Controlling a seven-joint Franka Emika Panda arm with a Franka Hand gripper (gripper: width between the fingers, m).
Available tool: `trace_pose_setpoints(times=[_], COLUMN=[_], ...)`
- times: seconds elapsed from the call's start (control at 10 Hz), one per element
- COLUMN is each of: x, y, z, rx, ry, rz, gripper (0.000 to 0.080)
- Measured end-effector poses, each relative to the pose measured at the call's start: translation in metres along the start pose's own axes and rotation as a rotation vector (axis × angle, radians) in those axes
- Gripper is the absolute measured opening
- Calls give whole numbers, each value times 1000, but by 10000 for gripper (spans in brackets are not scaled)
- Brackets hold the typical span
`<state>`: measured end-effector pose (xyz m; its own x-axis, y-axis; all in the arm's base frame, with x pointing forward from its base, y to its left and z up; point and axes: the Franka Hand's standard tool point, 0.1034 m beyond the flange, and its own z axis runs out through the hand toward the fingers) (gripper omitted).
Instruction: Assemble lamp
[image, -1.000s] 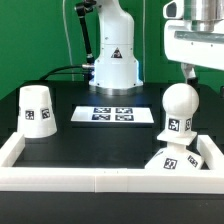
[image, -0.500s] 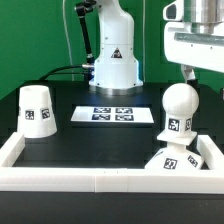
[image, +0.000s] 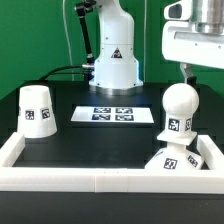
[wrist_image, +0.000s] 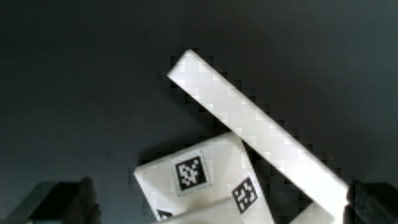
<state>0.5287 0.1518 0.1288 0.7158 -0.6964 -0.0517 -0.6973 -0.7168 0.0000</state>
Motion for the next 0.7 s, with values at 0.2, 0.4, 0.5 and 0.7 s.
trace_pose_setpoints(times=[0.2, 0.4, 0.5, 0.7], x=[2, 3, 4, 12], y=[19, 19, 20, 35], z=[1, 2, 2, 6], rx=[-5, -6, -6, -29], ry=[0, 0, 0, 5], rz=[-91, -86, -88, -227], gripper=[699, 699, 699, 699])
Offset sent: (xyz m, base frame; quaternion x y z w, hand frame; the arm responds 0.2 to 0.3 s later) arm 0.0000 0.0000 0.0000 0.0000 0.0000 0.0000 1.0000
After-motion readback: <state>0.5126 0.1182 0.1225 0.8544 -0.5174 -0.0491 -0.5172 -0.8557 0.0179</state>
